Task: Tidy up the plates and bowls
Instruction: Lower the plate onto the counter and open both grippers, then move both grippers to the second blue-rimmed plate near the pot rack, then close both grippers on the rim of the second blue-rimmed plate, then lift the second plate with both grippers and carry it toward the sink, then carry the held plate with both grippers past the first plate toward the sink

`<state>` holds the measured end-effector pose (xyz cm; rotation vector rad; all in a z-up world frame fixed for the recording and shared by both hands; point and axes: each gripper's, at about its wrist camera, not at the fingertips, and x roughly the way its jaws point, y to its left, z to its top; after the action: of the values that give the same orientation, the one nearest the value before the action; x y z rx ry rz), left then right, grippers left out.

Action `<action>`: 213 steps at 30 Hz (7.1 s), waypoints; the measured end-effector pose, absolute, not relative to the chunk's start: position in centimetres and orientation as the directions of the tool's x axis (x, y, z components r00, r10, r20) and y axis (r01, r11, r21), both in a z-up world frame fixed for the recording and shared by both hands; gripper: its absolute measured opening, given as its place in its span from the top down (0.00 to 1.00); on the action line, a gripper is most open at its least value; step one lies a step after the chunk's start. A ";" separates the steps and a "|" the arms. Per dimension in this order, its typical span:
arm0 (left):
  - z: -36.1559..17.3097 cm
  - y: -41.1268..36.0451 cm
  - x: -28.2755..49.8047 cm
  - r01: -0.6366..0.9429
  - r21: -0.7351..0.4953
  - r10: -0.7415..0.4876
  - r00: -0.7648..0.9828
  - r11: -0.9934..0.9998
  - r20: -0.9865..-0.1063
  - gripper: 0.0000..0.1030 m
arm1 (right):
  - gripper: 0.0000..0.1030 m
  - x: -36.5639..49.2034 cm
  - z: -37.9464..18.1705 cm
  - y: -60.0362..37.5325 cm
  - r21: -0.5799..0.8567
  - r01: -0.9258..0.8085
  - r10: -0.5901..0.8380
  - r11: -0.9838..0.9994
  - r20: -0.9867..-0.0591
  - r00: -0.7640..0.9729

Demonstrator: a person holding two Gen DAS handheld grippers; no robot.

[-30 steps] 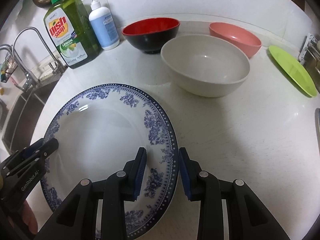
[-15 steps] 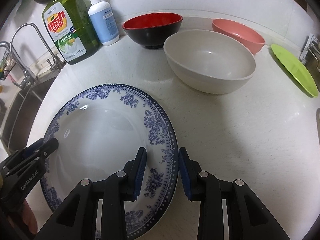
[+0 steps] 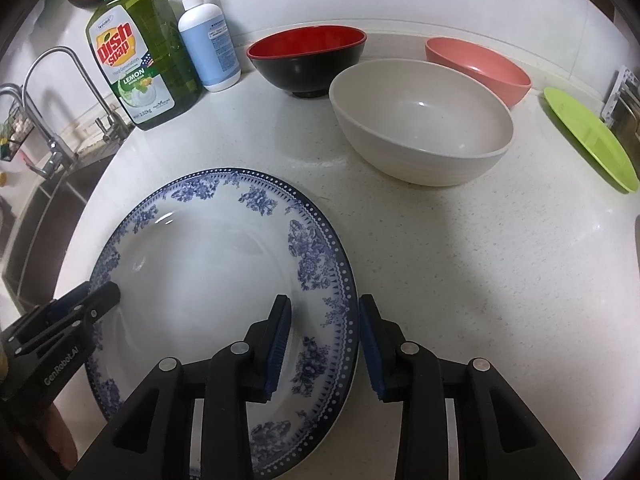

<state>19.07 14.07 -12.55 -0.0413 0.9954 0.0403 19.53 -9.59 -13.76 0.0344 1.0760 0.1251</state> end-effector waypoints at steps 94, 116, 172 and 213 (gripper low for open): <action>-7.3 -36.3 20.7 0.693 0.037 -0.452 0.508 0.720 -0.733 0.05 | 0.21 6.1 -6.0 -52.8 0.050 0.721 -0.503 0.691 -0.683 0.529; -11.7 -40.8 22.9 0.715 -0.001 -0.415 0.405 0.699 -0.815 0.36 | 0.33 8.0 -11.4 -57.7 0.056 0.753 -0.457 0.656 -0.765 0.455; -7.9 -31.9 20.5 0.649 -0.072 -0.435 0.420 0.758 -0.796 0.67 | 0.64 7.7 -8.2 -51.3 0.012 0.628 -0.382 0.778 -0.784 0.489; -2.1 -2.9 16.7 0.214 -0.085 -0.210 0.674 0.973 -0.708 0.67 | 0.64 10.8 -2.2 -28.2 0.000 0.193 -0.138 0.981 -0.700 0.701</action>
<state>16.69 -2.88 -2.07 0.0056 0.7960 -0.2385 10.78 -28.15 -2.22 0.0755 0.7729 -0.1842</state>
